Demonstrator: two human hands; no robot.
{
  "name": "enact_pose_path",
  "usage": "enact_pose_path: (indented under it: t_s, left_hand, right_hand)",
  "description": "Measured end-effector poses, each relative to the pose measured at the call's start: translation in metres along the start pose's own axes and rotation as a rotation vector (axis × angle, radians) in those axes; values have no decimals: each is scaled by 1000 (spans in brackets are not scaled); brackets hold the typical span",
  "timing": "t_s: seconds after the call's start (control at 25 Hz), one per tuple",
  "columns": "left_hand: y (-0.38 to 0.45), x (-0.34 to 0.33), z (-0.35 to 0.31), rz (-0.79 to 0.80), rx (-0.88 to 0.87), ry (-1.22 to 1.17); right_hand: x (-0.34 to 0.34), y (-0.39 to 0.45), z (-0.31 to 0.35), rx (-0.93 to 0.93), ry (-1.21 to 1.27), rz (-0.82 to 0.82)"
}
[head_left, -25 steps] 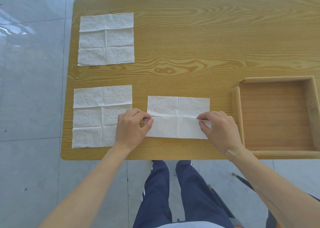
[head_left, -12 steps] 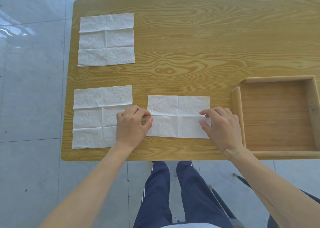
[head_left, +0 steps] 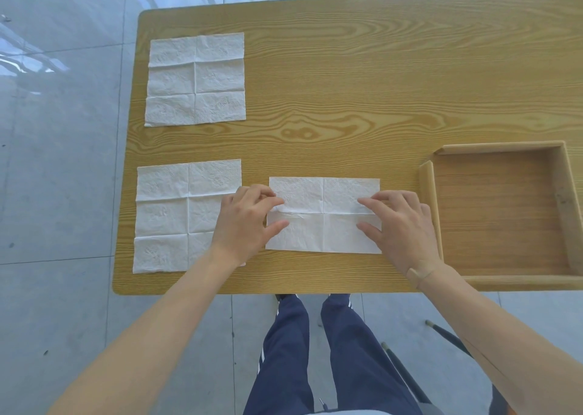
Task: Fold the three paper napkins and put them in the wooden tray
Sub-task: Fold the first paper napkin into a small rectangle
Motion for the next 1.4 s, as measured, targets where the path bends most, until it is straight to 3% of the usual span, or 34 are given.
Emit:
enact_pose_path:
  t_s: [0.28,0.8,1.2,1.4]
  left_hand:
    - [6,0,0,27,-40,62]
    - [8,7,-7,19,-34,-41]
    - [-13,49,-22,-324,-211,-34]
    - [-48,23,-22,-355,-290,17]
  right_hand:
    - [1,4,1,16,24,-60]
    - [6,2,5,12,102,-75]
    - [45,-14,13,125,53,-336]
    - [23,-40,14,149,8,-331]
Point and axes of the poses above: each hand's wrist, its own y-axis towards the middle knuckle, its own x-axis out of the back of the hand, z = x × y, the point moved 8 cm from there along y, towards the middle knuckle, and after that the axes turned 8 degrees about x, right-handed, at the moved point
